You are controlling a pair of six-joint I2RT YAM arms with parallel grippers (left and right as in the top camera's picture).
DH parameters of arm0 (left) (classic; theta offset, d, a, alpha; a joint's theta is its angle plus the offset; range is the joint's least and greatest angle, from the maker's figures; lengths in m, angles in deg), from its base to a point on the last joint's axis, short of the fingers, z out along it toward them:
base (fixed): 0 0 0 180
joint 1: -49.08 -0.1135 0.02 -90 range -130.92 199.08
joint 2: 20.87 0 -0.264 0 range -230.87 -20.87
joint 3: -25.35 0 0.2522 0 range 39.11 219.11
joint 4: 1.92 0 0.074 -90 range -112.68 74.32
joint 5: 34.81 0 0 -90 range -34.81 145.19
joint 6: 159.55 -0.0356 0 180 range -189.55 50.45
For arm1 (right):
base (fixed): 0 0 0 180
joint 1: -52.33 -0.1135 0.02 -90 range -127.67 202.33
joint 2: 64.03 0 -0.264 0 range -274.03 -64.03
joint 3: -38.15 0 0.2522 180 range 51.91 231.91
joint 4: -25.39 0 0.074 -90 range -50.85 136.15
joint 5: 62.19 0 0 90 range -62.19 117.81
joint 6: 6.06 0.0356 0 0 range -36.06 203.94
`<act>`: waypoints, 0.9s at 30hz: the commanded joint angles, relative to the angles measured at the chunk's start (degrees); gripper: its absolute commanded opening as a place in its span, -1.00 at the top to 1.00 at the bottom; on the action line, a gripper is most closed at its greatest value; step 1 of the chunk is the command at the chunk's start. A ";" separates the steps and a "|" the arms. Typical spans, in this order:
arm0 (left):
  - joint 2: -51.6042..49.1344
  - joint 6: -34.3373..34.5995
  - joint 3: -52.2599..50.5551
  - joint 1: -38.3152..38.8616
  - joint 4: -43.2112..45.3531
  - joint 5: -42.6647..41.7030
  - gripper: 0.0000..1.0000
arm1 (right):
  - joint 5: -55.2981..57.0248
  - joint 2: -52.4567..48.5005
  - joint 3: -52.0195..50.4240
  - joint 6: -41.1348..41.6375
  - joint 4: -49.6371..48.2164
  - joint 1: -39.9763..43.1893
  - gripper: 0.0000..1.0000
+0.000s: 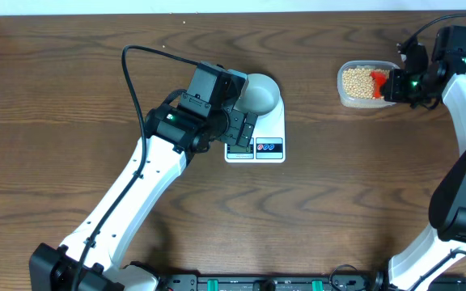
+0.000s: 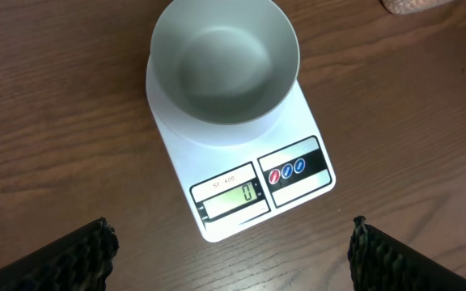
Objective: Scoop item into bowl and weigh 50g on scale
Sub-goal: 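Move right gripper with red scoop over bean tub and dip in, then scoop beans from tub with red scoop in right gripper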
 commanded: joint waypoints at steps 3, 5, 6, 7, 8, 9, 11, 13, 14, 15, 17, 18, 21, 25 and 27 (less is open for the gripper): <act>0.74 0.13 0.00 -0.13 -0.17 -0.07 -0.88 | -6.38 -3.80 0.35 2.95 0.68 0.22 0.98; 0.74 0.13 0.00 -0.13 -0.17 -0.07 -0.88 | -7.89 -4.39 0.35 3.50 0.55 0.39 0.98; 0.74 0.11 0.00 -0.13 -0.17 -0.09 -0.88 | -8.94 -4.83 0.35 3.76 0.44 0.55 0.98; 0.74 0.11 0.00 -0.13 -0.17 -0.09 -0.87 | -10.05 -5.11 0.35 3.89 0.42 0.83 0.98; 0.74 0.11 0.00 -0.13 -0.17 -0.07 -0.87 | -10.95 -5.25 0.35 3.91 0.35 1.03 0.98; 0.74 0.13 0.00 -0.13 -0.17 -0.07 -0.88 | -11.76 -5.51 0.35 4.11 0.31 1.36 0.98; 0.74 0.13 0.00 -0.13 -0.17 -0.07 -0.87 | -12.76 -5.70 0.35 5.27 0.31 2.27 0.98; 0.74 0.13 0.00 -0.13 -0.17 -0.07 -0.87 | -14.12 -5.84 0.35 6.25 0.33 3.37 0.98; 0.74 0.11 0.00 -0.13 -0.17 -0.09 -0.88 | -15.37 -5.86 0.35 6.34 0.33 3.98 0.98; 0.74 0.13 0.00 -0.13 -0.17 -0.09 -0.87 | -16.76 -5.99 0.35 6.51 0.33 4.68 0.98; 0.74 0.11 0.00 -0.13 -0.17 -0.07 -0.87 | -19.26 -6.16 0.33 6.97 0.33 5.97 0.98; 0.74 0.13 0.00 -0.13 -0.17 -0.07 -0.87 | -19.91 -6.27 0.33 7.28 0.31 6.36 0.98; 0.74 0.13 0.00 -0.13 -0.17 -0.07 -0.88 | -22.16 -7.08 0.33 7.78 0.31 7.65 0.98; 0.74 0.13 0.00 -0.13 -0.17 -0.09 -0.87 | -23.71 -8.90 0.33 8.04 0.31 8.04 0.98; 0.74 0.13 0.00 -0.13 -0.17 -0.07 -0.87 | -25.42 -10.32 0.33 8.20 0.24 7.98 0.98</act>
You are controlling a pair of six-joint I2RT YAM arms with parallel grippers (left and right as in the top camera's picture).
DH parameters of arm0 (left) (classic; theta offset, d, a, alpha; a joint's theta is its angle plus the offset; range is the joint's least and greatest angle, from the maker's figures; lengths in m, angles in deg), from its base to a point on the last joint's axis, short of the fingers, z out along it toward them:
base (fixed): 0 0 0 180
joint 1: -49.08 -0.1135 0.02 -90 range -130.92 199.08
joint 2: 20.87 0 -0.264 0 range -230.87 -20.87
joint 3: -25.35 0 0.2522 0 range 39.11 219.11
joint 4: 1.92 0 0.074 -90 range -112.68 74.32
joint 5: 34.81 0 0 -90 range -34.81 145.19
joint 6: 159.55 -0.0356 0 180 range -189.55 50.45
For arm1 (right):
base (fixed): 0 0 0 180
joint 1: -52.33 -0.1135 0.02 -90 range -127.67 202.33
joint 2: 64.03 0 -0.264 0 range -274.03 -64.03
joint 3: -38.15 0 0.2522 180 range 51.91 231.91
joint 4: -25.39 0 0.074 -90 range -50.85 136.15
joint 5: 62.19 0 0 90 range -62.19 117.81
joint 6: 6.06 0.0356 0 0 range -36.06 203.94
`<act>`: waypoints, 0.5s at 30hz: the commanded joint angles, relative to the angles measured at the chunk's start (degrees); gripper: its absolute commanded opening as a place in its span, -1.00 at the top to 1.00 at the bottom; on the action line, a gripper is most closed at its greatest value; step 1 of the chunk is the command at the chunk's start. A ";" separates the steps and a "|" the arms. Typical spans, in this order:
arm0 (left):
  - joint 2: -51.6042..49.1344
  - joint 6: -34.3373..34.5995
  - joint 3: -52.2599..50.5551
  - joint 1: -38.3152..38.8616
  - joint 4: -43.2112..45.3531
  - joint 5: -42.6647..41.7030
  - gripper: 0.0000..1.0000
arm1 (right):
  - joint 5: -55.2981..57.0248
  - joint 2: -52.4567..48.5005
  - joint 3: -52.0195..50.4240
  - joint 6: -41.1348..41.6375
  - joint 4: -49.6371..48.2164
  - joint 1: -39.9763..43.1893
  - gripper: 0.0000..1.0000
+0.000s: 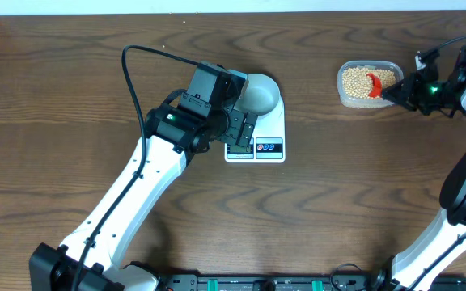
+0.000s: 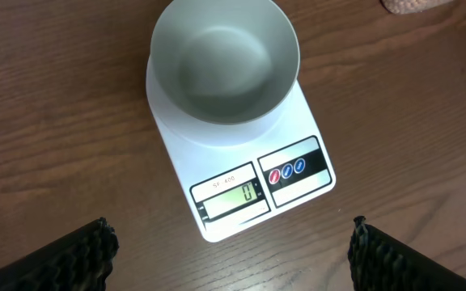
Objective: Scoop item into bowl and weigh 50g on scale
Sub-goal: 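Scoop beans from tub with red scoop in right gripper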
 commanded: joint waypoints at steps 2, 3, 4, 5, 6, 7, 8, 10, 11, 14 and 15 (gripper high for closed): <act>0.74 0.11 0.00 -0.13 -0.17 -0.07 -0.87 | -5.42 -4.00 0.04 1.49 0.07 -0.46 0.98; 0.74 0.11 0.00 -0.13 -0.17 -0.07 -0.87 | -6.47 -4.90 0.04 1.49 -0.22 -0.46 0.98; 0.74 0.13 0.00 -0.13 -0.17 -0.07 -0.87 | -6.95 -5.29 0.04 1.49 -0.33 -0.46 0.98; 0.74 0.13 0.00 -0.13 -0.17 -0.07 -0.87 | -7.13 -5.62 0.04 1.46 -0.37 -0.46 0.98; 0.74 0.13 0.00 -0.13 -0.17 -0.07 -0.88 | -7.23 -5.81 0.04 1.46 -0.37 -0.46 0.98; 0.74 0.13 0.00 -0.13 -0.17 -0.09 -0.87 | -7.39 -5.95 0.04 1.46 -0.42 -0.46 0.98; 0.74 0.13 0.00 -0.13 -0.17 -0.09 -0.87 | -7.39 -5.97 0.04 1.44 -0.50 -0.46 0.98; 0.74 0.13 0.00 -0.13 -0.17 -0.09 -0.88 | -7.61 -5.97 0.04 1.46 -0.87 -0.46 0.98; 0.74 0.13 0.00 -0.13 -0.17 -0.07 -0.87 | -7.91 -5.97 0.04 1.46 -1.11 -0.46 0.98; 0.74 0.13 0.00 -0.13 -0.17 -0.09 -0.87 | -10.14 -5.97 0.04 0.76 -2.01 -0.46 0.98; 0.74 0.11 0.00 -0.13 -0.17 -0.07 -0.87 | -10.62 -5.97 0.04 0.76 -2.29 -0.44 0.98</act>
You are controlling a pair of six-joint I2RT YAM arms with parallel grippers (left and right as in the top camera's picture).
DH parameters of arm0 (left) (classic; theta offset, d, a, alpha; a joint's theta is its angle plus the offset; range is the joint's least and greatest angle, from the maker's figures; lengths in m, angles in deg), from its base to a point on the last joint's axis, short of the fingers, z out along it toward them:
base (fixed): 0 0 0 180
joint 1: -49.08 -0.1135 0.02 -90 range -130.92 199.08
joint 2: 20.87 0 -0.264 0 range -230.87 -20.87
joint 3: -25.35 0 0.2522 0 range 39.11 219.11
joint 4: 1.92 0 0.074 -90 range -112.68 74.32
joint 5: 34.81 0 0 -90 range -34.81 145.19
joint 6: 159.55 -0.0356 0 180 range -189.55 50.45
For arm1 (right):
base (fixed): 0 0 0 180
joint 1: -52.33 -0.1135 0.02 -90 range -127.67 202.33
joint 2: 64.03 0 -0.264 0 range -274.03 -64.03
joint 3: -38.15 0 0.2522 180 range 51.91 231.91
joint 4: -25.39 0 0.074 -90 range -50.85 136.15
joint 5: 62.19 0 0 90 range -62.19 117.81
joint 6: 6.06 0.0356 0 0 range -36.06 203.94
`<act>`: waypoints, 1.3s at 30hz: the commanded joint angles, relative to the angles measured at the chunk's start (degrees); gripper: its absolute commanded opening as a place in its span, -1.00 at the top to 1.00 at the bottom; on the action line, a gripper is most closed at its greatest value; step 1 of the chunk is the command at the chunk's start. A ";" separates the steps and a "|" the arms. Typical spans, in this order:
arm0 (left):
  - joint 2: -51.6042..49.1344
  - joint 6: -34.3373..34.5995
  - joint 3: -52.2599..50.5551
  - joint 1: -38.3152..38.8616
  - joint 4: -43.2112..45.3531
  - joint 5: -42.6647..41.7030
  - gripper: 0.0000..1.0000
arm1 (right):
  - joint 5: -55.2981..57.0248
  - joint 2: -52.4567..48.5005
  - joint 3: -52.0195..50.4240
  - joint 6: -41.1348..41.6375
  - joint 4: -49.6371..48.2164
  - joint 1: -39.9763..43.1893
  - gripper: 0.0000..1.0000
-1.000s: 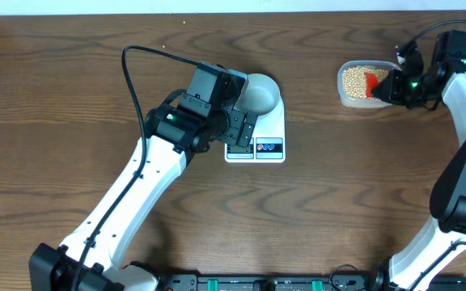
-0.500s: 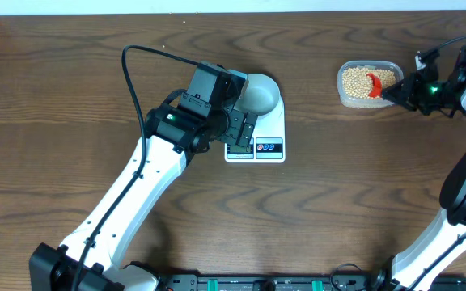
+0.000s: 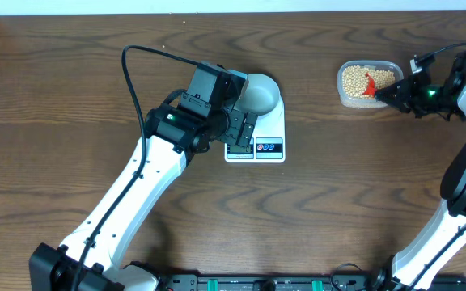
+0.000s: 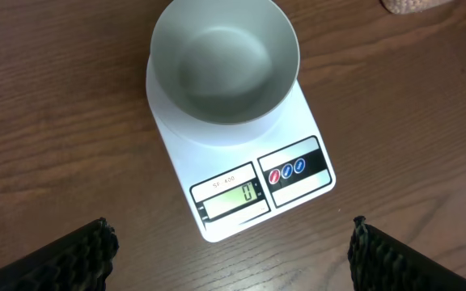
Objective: Scoop item into bowl and weigh 50g on scale
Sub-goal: 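Scoop beans from tub with red scoop in right gripper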
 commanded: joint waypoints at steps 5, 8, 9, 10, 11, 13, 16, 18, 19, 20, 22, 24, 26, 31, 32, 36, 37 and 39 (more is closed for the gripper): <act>0.74 0.11 0.00 -0.13 -0.17 -0.07 -0.87 | -3.58 -1.86 0.00 -0.48 -0.98 -0.52 0.98; 0.74 0.13 0.00 -0.13 -0.17 -0.07 -0.87 | -5.90 -1.86 0.00 -1.22 -0.72 0.44 0.98; 0.74 0.13 0.00 -0.13 -0.17 -0.09 -0.87 | -5.92 -1.86 0.00 -1.25 -0.46 0.79 0.98; 0.74 0.13 0.00 -0.13 -0.17 -0.07 -0.87 | -5.92 -1.86 0.00 -1.79 -0.04 1.20 0.98; 0.74 0.13 0.00 -0.13 -0.17 -0.09 -0.87 | -5.95 -1.86 0.00 -2.32 0.37 1.53 0.98; 0.74 0.11 0.00 -0.13 -0.17 -0.07 -0.87 | -5.97 -1.86 0.00 -3.65 1.46 2.36 0.98; 0.74 0.13 0.00 -0.13 -0.17 -0.09 -0.87 | -7.50 -1.86 0.00 -4.92 2.05 3.65 0.98; 0.74 0.13 0.00 -0.13 -0.17 -0.07 -0.87 | -9.16 -1.86 0.00 -5.84 2.05 4.35 0.98; 0.74 0.13 0.00 -0.13 -0.17 -0.07 -0.86 | -9.86 -1.86 0.00 -6.21 2.05 4.66 0.98; 0.74 0.13 0.00 -0.13 -0.17 -0.07 -0.87 | -10.40 -1.86 0.00 -6.25 2.05 5.09 0.98; 0.74 0.13 0.00 -0.13 -0.17 -0.09 -0.87 | -11.08 -1.86 0.00 -6.86 2.25 5.46 0.98; 0.74 0.13 0.00 -0.13 -0.17 -0.07 -0.87 | -12.44 -1.86 0.00 -7.69 2.51 5.79 0.98; 0.74 0.11 0.00 -0.13 -0.17 -0.07 -0.88 | -13.05 -1.86 0.00 -7.85 2.51 5.97 0.98; 0.74 0.13 0.00 -0.13 -0.17 -0.09 -0.87 | -16.28 -1.86 0.00 -8.48 2.47 6.32 0.98; 0.74 0.13 0.00 -0.13 -0.17 -0.07 -0.87 | -17.14 -1.86 0.00 -8.52 2.47 6.47 0.98; 0.74 0.13 0.00 -0.13 -0.17 -0.07 -0.87 | -17.31 -1.86 0.00 -8.52 2.71 7.34 0.98; 0.74 0.13 0.00 -0.13 -0.17 -0.09 -0.88 | -17.53 -1.86 0.00 -8.57 2.69 7.56 0.98; 0.74 0.11 0.00 -0.13 -0.17 -0.07 -0.88 | -18.51 -1.86 0.00 -8.76 2.69 8.09 0.98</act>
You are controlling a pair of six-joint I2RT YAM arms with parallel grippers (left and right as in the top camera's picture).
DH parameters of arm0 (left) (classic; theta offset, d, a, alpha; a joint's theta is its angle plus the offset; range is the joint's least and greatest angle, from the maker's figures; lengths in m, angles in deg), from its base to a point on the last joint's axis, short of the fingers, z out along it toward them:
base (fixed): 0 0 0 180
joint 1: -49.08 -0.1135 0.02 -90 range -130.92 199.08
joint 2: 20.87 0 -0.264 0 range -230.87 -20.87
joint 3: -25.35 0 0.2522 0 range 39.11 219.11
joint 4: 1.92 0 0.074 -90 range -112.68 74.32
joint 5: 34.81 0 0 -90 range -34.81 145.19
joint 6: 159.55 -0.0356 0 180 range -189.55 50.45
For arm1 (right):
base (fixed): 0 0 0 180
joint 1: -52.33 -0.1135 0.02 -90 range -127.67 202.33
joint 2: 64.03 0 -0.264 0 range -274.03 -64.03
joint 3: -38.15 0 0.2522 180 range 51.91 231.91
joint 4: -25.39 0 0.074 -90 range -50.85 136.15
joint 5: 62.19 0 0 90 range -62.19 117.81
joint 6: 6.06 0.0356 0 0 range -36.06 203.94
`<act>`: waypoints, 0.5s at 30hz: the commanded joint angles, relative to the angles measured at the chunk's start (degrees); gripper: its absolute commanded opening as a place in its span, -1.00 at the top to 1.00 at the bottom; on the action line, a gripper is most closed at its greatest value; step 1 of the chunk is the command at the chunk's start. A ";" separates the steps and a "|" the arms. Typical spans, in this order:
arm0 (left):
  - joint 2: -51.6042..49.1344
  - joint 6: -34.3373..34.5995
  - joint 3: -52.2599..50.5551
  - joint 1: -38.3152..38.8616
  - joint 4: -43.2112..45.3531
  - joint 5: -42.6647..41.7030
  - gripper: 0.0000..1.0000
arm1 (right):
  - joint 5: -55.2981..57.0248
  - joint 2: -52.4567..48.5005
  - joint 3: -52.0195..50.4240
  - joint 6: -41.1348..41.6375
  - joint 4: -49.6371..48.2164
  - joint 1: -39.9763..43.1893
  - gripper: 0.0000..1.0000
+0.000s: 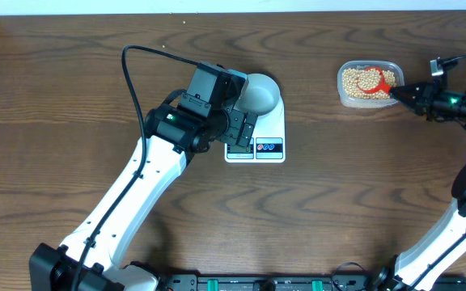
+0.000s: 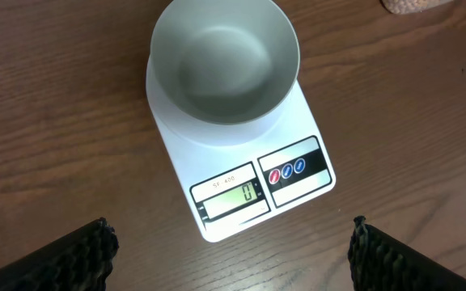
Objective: Scoop item into bowl and weigh 50g on scale
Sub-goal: 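Scoop beans from tub with red scoop in right gripper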
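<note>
A white bowl (image 2: pixel 225 61) stands empty on the white scale (image 2: pixel 298 113), whose display (image 2: pixel 231 194) reads 0. My left gripper (image 2: pixel 231 257) hangs open just in front of the scale, with nothing between its dark fingers (image 2: pixel 75 257). In the overhead view the bowl (image 1: pixel 261 94) peeks out past the left wrist. A clear tub of beige beans (image 1: pixel 361 81) sits at the far right. My right gripper (image 1: pixel 400 92) is at the tub's right end, shut on the handle of a red scoop (image 1: pixel 381 80) that rests in the beans.
The left arm (image 1: pixel 136 194) crosses the table from the front left, with a black cable (image 1: pixel 136 81) looping behind it. The right arm runs along the right edge. A corner of the tub (image 2: pixel 411 5) shows in the left wrist view.
The right wrist has moved further right and the red scoop now lies nearer the tub's right rim. The left arm, bowl and scale are unchanged, and the display still reads 0.
The right gripper first stood close over the tub's right end with the scoop at the beans. At the later moments the wrist was further right and lower, with the scoop reaching into the beans. The bowl stayed empty throughout.
</note>
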 commanded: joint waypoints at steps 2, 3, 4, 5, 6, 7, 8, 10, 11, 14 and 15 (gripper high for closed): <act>0.74 0.13 0.00 -0.13 -0.17 -0.07 -0.88 | -4.85 -0.74 0.00 -1.64 0.07 1.70 0.98; 0.74 0.11 0.00 -0.13 -0.17 -0.07 -0.87 | -4.87 -0.74 0.00 -1.62 0.07 1.99 0.98; 0.74 0.13 0.00 -0.13 -0.17 -0.07 -0.87 | -5.20 -0.74 0.00 -1.62 0.09 2.36 0.98; 0.74 0.13 0.00 -0.13 -0.17 -0.09 -0.87 | -5.42 -0.74 0.00 -1.62 0.15 2.62 0.98; 0.74 0.13 0.00 -0.13 -0.17 -0.07 -0.87 | -5.95 -0.74 0.00 -1.62 0.26 2.97 0.98; 0.74 0.13 0.00 -0.13 -0.17 -0.09 -0.87 | -6.56 -0.74 0.00 -1.62 0.28 3.32 0.98; 0.74 0.13 0.00 -0.13 -0.17 -0.07 -0.88 | -7.28 -0.74 0.00 -1.62 0.28 3.61 0.98; 0.74 0.11 0.00 -0.13 -0.17 -0.07 -0.87 | -8.94 -0.74 0.00 -1.62 0.28 4.37 0.98; 0.74 0.13 0.00 -0.13 -0.17 -0.07 -0.87 | -9.31 -0.74 0.00 -1.62 0.31 4.61 0.98; 0.74 0.13 0.00 -0.13 -0.17 -0.07 -0.87 | -10.80 -0.74 0.00 -1.64 0.48 5.09 0.98; 0.74 0.13 0.00 -0.13 -0.17 -0.09 -0.88 | -10.99 -0.74 -0.02 -1.64 0.74 5.11 0.98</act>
